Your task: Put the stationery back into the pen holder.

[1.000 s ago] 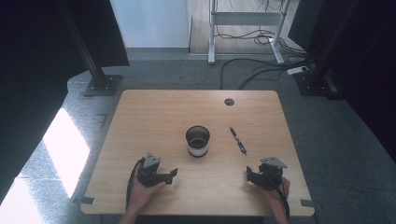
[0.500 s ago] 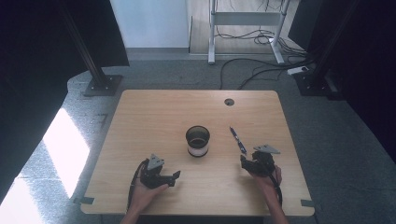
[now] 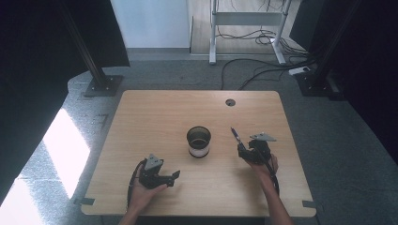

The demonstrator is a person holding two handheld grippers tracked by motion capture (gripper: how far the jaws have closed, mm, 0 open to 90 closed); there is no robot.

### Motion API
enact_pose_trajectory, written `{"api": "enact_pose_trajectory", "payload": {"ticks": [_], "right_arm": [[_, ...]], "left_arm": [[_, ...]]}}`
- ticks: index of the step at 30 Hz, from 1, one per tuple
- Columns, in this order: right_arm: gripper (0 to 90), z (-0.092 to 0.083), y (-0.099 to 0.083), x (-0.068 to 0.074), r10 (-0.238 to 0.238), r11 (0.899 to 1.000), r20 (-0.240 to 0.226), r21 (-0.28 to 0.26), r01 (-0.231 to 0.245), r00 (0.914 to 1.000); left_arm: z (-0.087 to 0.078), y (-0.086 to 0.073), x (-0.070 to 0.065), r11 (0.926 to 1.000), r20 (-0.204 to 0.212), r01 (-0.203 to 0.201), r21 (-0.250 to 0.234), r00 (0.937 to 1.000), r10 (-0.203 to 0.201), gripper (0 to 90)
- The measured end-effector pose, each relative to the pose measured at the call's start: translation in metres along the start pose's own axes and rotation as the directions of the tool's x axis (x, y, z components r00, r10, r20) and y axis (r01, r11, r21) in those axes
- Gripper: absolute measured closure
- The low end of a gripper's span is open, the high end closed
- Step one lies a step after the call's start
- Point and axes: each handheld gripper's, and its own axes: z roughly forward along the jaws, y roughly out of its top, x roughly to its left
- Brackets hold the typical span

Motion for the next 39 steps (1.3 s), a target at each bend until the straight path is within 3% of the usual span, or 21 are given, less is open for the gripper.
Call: {"api": "enact_pose_trajectory", "payload": {"ticks": [12, 20, 31, 39], "right_arm": [[35.6, 0.034, 0.027, -0.003, 0.012, 0.999, -0.008, 0.030, -0.012, 0.9999], [38.6, 0.057, 0.042, -0.003, -0.010, 0.999, 0.005, 0.048, 0.009, 0.9999], [39.9, 0.077, 0.051, -0.004, -0.006, 0.999, -0.009, 0.049, 0.006, 0.9999], [43.7, 0.089, 0.052, -0.005, 0.003, 0.996, 0.002, 0.087, -0.003, 1.0000]], "left_arm": [[-0.001, 0.000, 0.002, 1.0000, 0.001, 0.003, 0.001, 1.0000, -0.003, 14.1], [-0.002, 0.000, 0.005, 0.9999, 0.000, 0.011, -0.001, 0.9999, -0.011, 14.2], [0.001, -0.001, 0.005, 0.9999, -0.002, 0.004, 0.011, 1.0000, -0.004, 14.2], [0.003, -0.002, 0.004, 0.9998, 0.000, 0.000, 0.018, 1.0000, 0.000, 14.2]]}}
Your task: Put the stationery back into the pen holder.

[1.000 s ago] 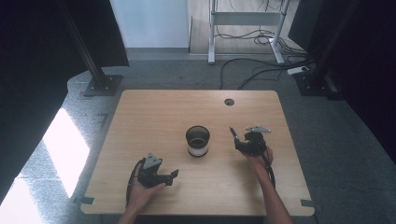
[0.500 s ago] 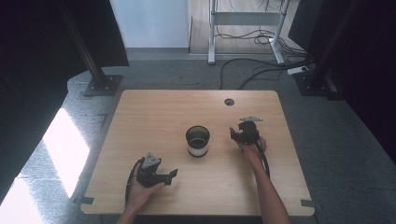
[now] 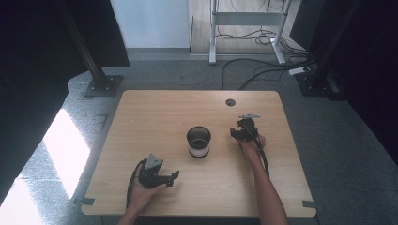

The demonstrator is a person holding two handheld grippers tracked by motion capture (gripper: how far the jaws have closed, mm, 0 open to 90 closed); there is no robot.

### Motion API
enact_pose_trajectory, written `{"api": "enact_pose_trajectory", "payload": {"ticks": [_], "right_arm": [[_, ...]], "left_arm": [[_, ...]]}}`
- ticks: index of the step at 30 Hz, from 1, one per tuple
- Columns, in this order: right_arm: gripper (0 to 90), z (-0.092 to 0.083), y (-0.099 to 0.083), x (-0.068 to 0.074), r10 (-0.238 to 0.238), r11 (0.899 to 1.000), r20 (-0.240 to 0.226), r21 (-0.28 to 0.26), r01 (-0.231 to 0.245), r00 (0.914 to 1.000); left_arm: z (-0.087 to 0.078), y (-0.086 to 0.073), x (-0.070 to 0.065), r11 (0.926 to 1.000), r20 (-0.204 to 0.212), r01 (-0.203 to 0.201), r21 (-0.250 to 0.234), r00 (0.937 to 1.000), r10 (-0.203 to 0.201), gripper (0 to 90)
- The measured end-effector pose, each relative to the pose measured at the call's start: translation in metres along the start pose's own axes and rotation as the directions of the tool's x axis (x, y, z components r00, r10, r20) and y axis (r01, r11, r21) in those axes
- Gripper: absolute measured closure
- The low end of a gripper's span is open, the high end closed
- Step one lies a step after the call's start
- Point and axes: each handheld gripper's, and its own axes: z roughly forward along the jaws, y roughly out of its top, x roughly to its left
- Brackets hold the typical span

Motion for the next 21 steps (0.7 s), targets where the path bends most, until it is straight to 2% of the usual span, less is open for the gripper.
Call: {"api": "enact_pose_trajectory", "payload": {"ticks": [7, 11, 15, 18, 21], "right_arm": [[50.8, 0.007, -0.003, 0.001, -0.017, 1.000, -0.003, 0.026, 0.017, 0.9998], [55.2, 0.010, -0.004, 0.002, -0.028, 0.999, 0.011, 0.039, 0.028, 0.9995], [63.7, 0.011, -0.004, 0.001, -0.042, 0.998, 0.022, 0.039, 0.041, 0.9989], [75.7, 0.011, -0.001, 0.000, -0.044, 0.998, 0.025, 0.055, 0.043, 0.9987], [78.3, 0.012, 0.001, -0.001, -0.025, 0.998, 0.025, 0.064, 0.024, 0.9994]], "left_arm": [[-0.001, 0.000, 0.001, 1.0000, -0.001, 0.005, -0.002, 1.0000, -0.005, 14.2], [-0.001, 0.000, 0.001, 1.0000, -0.002, 0.006, -0.001, 1.0000, -0.006, 14.2], [0.000, 0.000, 0.000, 1.0000, -0.002, 0.002, 0.001, 1.0000, -0.002, 14.2], [0.001, -0.001, -0.001, 1.0000, 0.001, -0.003, 0.004, 1.0000, 0.003, 14.2], [0.001, -0.001, -0.002, 1.0000, 0.002, -0.007, 0.006, 1.0000, 0.007, 14.2]]}}
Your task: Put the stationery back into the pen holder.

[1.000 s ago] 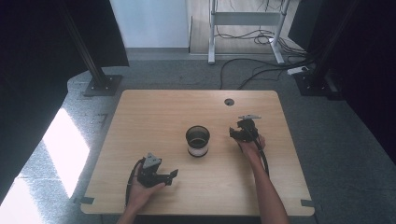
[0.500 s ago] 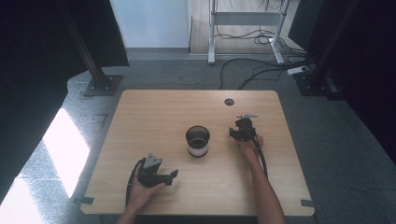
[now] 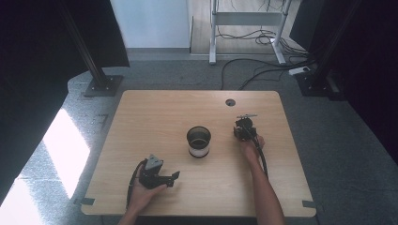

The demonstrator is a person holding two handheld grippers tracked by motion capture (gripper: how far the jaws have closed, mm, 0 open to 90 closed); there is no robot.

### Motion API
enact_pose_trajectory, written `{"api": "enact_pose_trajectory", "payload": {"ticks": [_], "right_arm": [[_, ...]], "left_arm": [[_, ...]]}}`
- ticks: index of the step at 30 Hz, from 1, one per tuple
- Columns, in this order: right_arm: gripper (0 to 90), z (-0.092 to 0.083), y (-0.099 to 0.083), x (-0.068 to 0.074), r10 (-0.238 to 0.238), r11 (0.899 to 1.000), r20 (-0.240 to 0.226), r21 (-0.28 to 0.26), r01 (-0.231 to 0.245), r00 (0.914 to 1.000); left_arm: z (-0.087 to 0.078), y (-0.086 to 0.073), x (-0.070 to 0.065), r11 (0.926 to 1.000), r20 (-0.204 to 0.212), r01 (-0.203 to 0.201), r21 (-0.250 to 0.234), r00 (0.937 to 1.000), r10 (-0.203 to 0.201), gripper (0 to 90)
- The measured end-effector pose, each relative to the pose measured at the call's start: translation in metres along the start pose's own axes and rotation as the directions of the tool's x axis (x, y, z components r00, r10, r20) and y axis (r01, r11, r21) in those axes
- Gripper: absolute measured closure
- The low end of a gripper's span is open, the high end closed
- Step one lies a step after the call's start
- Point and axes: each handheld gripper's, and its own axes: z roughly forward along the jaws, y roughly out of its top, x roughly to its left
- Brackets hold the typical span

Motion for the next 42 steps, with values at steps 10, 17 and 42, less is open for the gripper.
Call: {"api": "enact_pose_trajectory", "payload": {"ticks": [10, 17, 42], "right_arm": [[78.9, -0.017, 0.000, -0.008, 0.044, 0.998, -0.062, -0.047, -0.047, 0.9971], [78.9, -0.054, 0.000, 0.000, 0.029, 0.981, -0.125, -0.187, -0.052, 0.9917], [79.0, -0.120, 0.003, 0.008, -0.002, 0.888, -0.213, -0.449, -0.096, 0.9770]], "left_arm": [[-0.001, 0.001, 0.001, 1.0000, 0.002, 0.002, -0.003, 1.0000, -0.002, 14.3], [-0.002, 0.001, -0.001, 1.0000, 0.006, 0.001, -0.005, 1.0000, -0.001, 14.3], [0.001, -0.001, -0.002, 1.0000, 0.004, 0.000, 0.005, 1.0000, 0.000, 14.3]]}}
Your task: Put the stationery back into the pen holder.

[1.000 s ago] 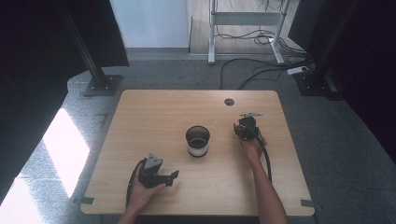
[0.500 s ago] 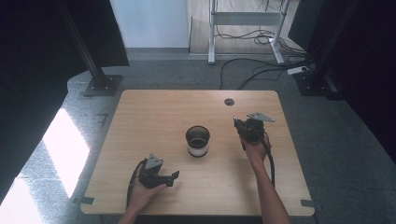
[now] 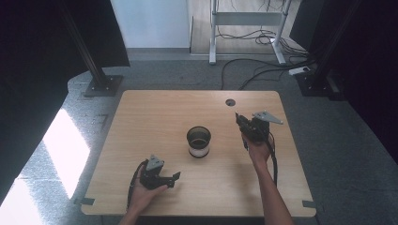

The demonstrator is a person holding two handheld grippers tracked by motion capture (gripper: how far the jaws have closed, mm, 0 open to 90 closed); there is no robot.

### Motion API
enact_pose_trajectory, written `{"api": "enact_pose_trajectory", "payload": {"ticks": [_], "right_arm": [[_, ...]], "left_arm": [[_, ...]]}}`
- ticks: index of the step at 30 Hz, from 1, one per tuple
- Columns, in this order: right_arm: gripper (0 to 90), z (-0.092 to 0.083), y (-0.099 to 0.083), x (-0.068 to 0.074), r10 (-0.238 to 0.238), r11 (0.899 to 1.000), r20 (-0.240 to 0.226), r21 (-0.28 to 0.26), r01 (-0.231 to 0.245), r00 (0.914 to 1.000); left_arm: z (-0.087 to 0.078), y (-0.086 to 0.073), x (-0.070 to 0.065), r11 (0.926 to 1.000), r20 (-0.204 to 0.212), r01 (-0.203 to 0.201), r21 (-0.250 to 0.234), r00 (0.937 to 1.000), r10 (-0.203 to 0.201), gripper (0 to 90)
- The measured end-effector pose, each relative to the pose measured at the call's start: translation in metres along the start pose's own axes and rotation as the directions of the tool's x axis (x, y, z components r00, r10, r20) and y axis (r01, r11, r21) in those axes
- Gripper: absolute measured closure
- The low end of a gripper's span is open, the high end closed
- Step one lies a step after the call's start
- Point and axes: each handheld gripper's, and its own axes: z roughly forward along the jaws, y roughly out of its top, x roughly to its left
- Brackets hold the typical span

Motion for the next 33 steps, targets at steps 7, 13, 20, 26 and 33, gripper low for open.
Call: {"api": "enact_pose_trajectory", "payload": {"ticks": [7, 13, 20, 26, 33], "right_arm": [[79.0, -0.003, 0.010, 0.010, -0.004, 0.999, -0.032, -0.039, 0.003, 0.9995], [79.0, -0.001, 0.020, 0.024, -0.021, 0.998, -0.071, -0.068, 0.016, 0.9972], [79.0, 0.006, 0.030, 0.043, -0.037, 0.997, -0.114, -0.076, 0.028, 0.9928], [79.0, 0.012, 0.041, 0.060, -0.057, 0.995, -0.142, -0.089, 0.044, 0.9882], [79.0, 0.020, 0.044, 0.073, -0.067, 0.994, -0.165, -0.091, 0.052, 0.9841]], "left_arm": [[0.001, 0.000, -0.001, 1.0000, 0.001, -0.003, 0.002, 1.0000, 0.003, 14.4], [0.001, -0.001, -0.001, 1.0000, 0.003, -0.005, 0.003, 1.0000, 0.005, 14.4], [0.000, -0.001, -0.001, 1.0000, 0.007, -0.003, 0.004, 1.0000, 0.003, 14.4], [-0.001, 0.000, 0.001, 1.0000, 0.009, 0.002, 0.000, 1.0000, -0.002, 14.4], [-0.001, 0.000, 0.000, 1.0000, 0.013, 0.000, 0.001, 0.9999, 0.000, 14.4]]}}
